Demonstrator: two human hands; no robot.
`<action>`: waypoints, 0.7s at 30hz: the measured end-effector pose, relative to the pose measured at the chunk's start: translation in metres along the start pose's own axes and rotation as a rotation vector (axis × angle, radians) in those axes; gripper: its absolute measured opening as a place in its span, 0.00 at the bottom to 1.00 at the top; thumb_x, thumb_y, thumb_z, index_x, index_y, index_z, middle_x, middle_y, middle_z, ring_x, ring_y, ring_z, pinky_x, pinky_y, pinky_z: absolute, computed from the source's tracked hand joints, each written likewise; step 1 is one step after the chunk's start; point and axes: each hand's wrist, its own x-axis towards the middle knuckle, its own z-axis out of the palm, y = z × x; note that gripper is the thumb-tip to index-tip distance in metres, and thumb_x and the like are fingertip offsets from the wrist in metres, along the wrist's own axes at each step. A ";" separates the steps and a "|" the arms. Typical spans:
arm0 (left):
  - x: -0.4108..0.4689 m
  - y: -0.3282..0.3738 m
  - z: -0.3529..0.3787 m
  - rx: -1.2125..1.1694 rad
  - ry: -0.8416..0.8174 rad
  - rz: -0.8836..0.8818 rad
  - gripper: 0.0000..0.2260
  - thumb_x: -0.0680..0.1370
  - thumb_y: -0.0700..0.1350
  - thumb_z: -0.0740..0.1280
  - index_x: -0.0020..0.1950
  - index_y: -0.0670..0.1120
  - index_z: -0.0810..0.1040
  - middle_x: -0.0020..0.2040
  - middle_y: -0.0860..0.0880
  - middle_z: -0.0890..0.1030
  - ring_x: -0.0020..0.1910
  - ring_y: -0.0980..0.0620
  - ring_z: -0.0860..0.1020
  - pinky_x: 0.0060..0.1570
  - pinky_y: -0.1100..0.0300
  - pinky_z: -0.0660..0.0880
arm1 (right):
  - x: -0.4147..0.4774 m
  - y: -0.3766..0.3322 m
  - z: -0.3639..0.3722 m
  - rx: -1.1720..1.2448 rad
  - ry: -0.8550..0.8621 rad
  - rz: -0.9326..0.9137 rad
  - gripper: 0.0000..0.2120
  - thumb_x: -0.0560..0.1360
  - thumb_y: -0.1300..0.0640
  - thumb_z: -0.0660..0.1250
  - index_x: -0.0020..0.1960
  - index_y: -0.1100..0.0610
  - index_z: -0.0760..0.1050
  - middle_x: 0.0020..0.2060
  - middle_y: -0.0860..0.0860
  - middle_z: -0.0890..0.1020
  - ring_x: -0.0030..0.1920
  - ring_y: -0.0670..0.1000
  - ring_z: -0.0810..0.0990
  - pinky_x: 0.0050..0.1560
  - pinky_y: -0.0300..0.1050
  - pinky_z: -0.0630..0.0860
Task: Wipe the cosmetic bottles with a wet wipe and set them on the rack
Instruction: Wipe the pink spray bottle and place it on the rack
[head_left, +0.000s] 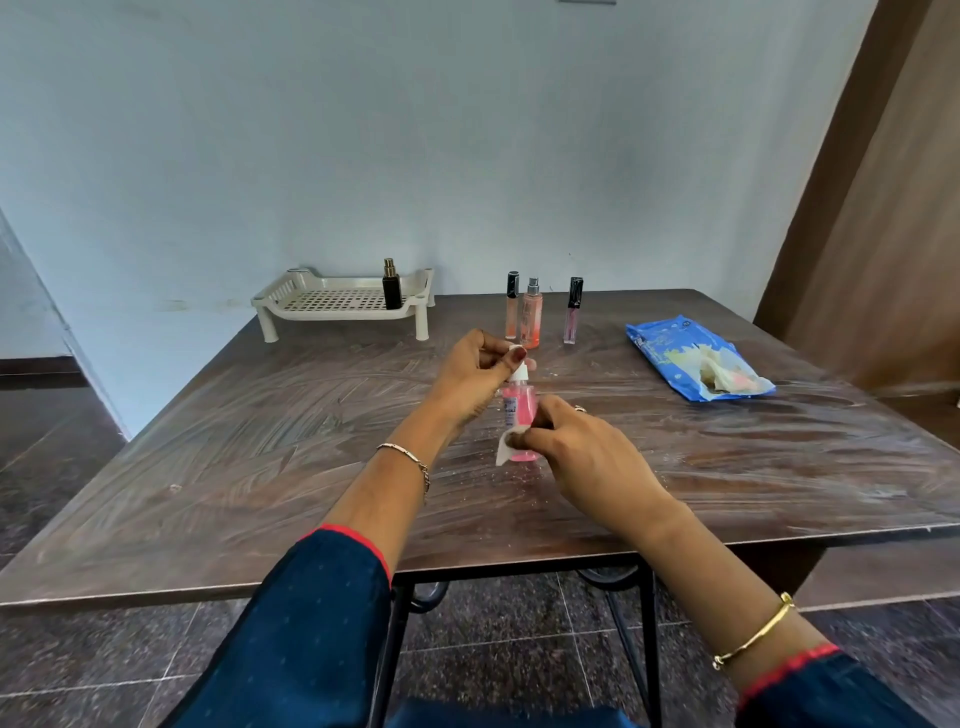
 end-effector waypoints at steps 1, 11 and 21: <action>0.001 0.000 -0.002 -0.021 -0.010 -0.001 0.12 0.76 0.41 0.69 0.56 0.38 0.72 0.38 0.53 0.82 0.34 0.67 0.79 0.35 0.72 0.74 | -0.001 0.000 -0.001 0.002 -0.024 -0.010 0.16 0.72 0.64 0.71 0.56 0.51 0.81 0.44 0.51 0.75 0.36 0.54 0.78 0.28 0.46 0.68; 0.001 0.006 0.006 -0.047 -0.035 0.054 0.09 0.71 0.42 0.74 0.48 0.41 0.80 0.36 0.50 0.81 0.33 0.61 0.78 0.33 0.71 0.73 | 0.013 0.014 -0.020 0.098 0.223 0.073 0.11 0.73 0.62 0.68 0.54 0.56 0.82 0.42 0.52 0.76 0.37 0.53 0.77 0.30 0.45 0.73; 0.014 0.006 0.026 0.130 0.071 0.051 0.08 0.71 0.48 0.75 0.44 0.47 0.79 0.36 0.52 0.80 0.39 0.53 0.79 0.48 0.52 0.80 | -0.002 0.012 -0.005 -0.120 0.051 0.053 0.18 0.71 0.65 0.70 0.59 0.53 0.77 0.44 0.53 0.74 0.31 0.54 0.74 0.23 0.46 0.67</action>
